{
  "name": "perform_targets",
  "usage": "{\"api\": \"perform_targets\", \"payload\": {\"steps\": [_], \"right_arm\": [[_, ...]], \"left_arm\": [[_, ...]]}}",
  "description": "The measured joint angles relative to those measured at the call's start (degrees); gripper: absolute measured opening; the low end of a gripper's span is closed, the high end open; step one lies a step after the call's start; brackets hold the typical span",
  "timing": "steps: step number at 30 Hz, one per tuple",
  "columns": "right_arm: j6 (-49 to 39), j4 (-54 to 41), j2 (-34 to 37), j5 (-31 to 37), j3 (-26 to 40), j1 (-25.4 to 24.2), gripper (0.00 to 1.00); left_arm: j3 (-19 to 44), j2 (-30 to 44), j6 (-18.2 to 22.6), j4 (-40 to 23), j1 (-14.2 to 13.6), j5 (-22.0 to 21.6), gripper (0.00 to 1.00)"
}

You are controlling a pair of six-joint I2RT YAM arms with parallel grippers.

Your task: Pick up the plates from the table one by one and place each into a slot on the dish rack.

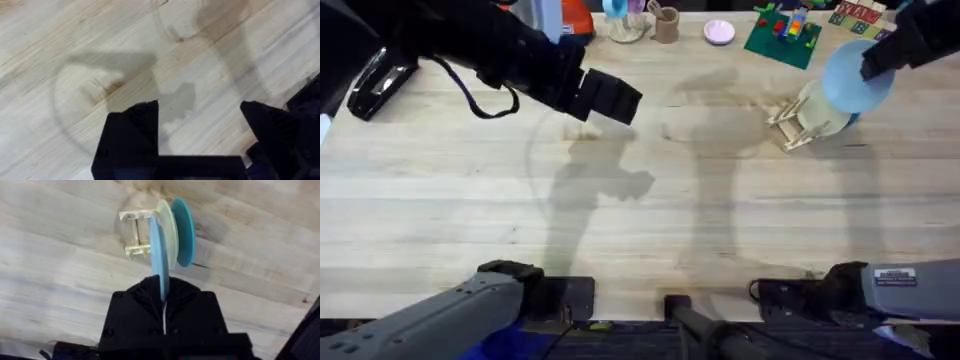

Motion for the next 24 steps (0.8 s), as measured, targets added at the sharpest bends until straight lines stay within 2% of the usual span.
{"api": "perform_targets", "payload": {"steps": [5,24], "right_arm": [[0.02,0.37,1.27,0.99,0.0,1.6,0.029],[0.92,0.45,5.17,1.67,0.0,1.59,0.03]], "left_arm": [[0.0,0.0,0.0,0.0,0.0,0.0,0.995],[0.0,0.0,0.0,0.0,0.0,0.0,0.995]]}}
